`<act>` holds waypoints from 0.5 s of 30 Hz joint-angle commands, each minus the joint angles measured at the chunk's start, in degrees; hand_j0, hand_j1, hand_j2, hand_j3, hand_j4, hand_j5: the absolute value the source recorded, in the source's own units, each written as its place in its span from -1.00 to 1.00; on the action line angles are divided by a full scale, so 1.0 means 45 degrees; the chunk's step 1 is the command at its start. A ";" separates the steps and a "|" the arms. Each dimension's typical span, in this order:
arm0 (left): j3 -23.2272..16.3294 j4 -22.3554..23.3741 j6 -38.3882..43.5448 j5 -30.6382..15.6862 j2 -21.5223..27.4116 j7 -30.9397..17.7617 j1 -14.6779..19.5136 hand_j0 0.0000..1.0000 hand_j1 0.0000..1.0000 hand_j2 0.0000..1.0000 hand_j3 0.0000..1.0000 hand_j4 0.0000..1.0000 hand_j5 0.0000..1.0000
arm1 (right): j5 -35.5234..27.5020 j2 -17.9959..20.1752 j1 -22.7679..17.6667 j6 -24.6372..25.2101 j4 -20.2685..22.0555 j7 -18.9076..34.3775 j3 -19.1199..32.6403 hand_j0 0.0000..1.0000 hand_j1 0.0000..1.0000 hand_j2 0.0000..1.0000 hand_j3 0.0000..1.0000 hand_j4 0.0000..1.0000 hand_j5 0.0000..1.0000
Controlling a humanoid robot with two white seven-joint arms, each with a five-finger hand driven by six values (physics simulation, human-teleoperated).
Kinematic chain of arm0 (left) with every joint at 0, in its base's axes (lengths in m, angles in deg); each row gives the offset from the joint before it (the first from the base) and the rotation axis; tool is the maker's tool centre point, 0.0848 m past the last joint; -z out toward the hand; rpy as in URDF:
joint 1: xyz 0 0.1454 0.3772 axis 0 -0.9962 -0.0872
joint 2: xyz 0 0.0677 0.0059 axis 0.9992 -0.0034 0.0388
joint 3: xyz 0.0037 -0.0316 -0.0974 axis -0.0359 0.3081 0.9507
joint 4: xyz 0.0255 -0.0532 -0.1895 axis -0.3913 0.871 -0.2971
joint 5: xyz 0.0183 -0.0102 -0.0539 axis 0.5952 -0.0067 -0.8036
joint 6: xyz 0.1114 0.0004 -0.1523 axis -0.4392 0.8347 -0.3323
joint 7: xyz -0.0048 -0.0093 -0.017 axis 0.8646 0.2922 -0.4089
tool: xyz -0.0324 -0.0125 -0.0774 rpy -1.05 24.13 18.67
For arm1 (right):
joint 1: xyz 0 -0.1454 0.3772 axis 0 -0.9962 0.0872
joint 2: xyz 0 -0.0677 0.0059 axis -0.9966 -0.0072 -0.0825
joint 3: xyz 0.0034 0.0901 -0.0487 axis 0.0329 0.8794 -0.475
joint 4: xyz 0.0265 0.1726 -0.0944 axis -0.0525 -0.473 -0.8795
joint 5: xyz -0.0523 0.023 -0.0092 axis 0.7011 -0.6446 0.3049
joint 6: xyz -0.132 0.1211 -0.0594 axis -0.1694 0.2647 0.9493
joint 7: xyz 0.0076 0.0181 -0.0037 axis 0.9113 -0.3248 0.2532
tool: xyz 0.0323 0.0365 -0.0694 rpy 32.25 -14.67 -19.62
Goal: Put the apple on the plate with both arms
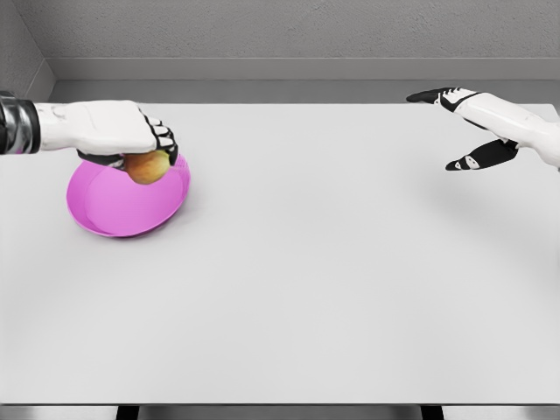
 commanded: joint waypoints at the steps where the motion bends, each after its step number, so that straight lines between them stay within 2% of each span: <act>1: 0.0144 0.0038 0.0037 -0.0106 0.0654 0.0026 -0.0097 -0.33 -0.33 -0.33 -0.33 -0.33 -0.33 | -0.0097 -0.0002 0.0000 0.0037 0.0005 -0.0006 0.0004 1.00 1.00 1.00 1.00 1.00 1.00; 4: 0.0105 0.1053 0.0037 -0.0125 0.0439 0.0026 -0.0391 -0.25 -0.25 -0.25 -0.25 -0.25 -0.25 | -0.0097 -0.0002 -0.0020 0.0037 0.0005 -0.0006 0.0004 1.00 1.00 1.00 1.00 1.00 1.00; 7: 0.0085 0.1151 0.0037 -0.0125 0.0400 0.0026 -0.0450 -0.06 -0.06 -0.06 -0.06 -0.06 -0.06 | -0.0097 0.0017 -0.0020 0.0037 0.0005 -0.0006 0.0004 1.00 1.00 1.00 1.00 1.00 1.00; 9: 0.0046 0.1171 0.0037 -0.0125 0.0400 0.0026 -0.0469 0.24 0.24 0.24 0.24 0.24 0.24 | -0.0097 0.0017 -0.0020 0.0037 0.0005 -0.0006 0.0004 1.00 1.00 1.00 1.00 1.00 1.00; 12: 0.0007 0.1522 0.0037 -0.0125 0.0205 0.0026 -0.0586 0.90 0.90 0.90 0.90 0.90 0.90 | -0.0097 0.0017 0.0000 0.0037 0.0005 -0.0006 -0.0015 1.00 1.00 1.00 1.00 1.00 1.00; 15: 0.0026 0.1522 0.0037 -0.0184 0.0166 0.0026 -0.0645 1.00 1.00 1.00 1.00 1.00 1.00 | -0.0097 0.0037 -0.0020 0.0037 0.0005 -0.0006 -0.0015 1.00 1.00 1.00 1.00 1.00 1.00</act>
